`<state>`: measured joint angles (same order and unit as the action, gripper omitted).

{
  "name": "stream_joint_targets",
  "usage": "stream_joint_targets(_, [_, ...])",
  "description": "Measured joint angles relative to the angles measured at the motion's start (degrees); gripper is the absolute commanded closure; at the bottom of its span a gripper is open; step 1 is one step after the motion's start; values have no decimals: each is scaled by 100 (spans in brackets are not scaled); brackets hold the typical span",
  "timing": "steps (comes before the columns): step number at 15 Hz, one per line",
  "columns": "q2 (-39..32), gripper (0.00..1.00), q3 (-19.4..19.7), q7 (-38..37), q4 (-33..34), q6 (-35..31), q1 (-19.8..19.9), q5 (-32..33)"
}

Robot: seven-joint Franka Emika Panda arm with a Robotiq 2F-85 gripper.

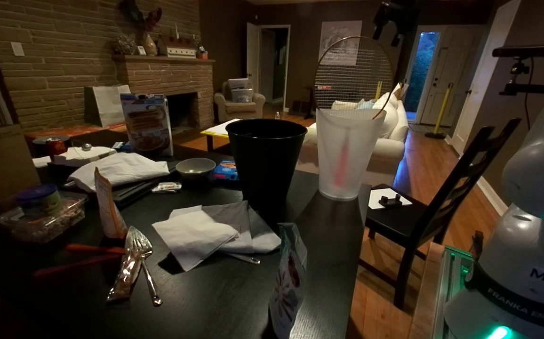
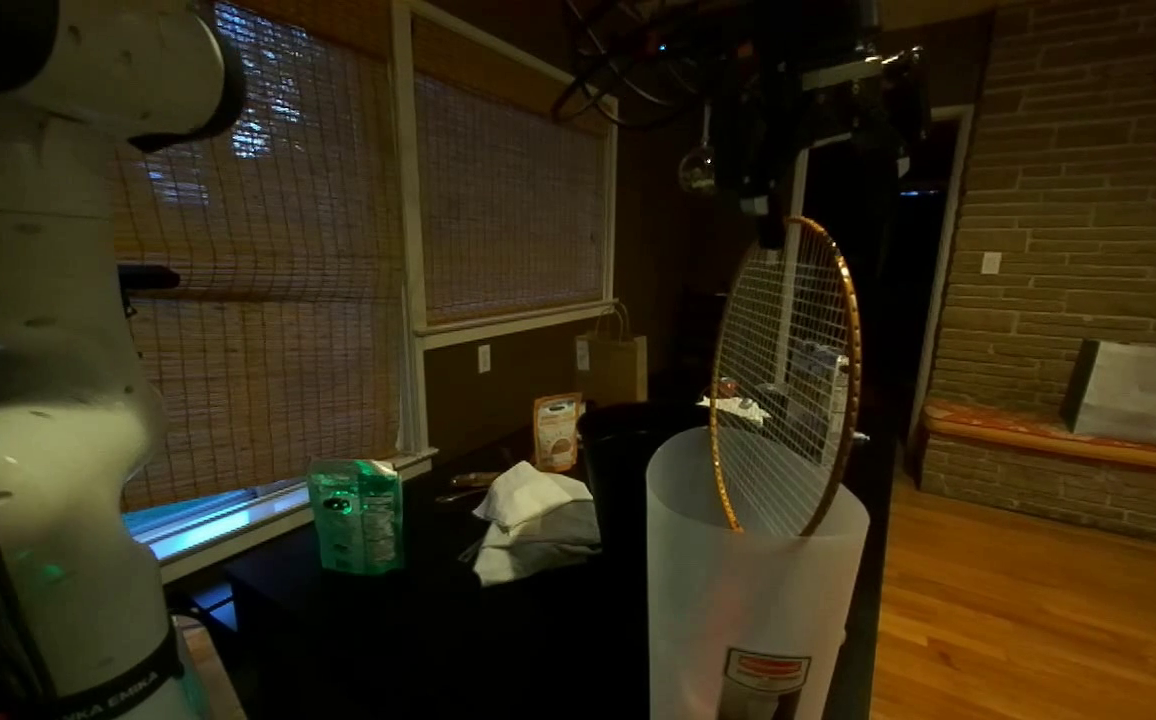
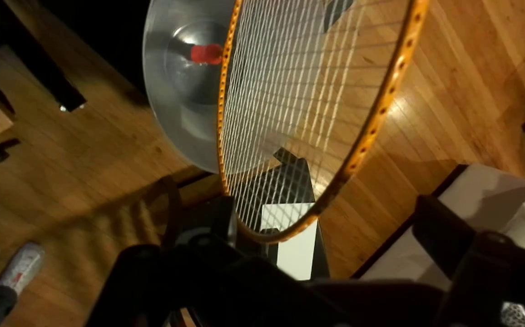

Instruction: Move the racket to the black bin

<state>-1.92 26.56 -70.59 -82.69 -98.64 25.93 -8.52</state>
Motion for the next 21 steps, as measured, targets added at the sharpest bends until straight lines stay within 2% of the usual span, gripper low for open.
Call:
stream_joint_targets(5, [-647,0,-40,-551,825,562,3,-514])
stream_joint_targets(7, [-789,28,-40,-584,978,645,16,-555])
stream_joint_targets(16, [-826,92,-65,-593,927,960,-152,-512])
stream_joint_targets(17, [-825,98,-71,-593,928,1023,-179,-511])
stream_joint_targets(21, [-777,100,-82,-590,936,1223,-250,-511])
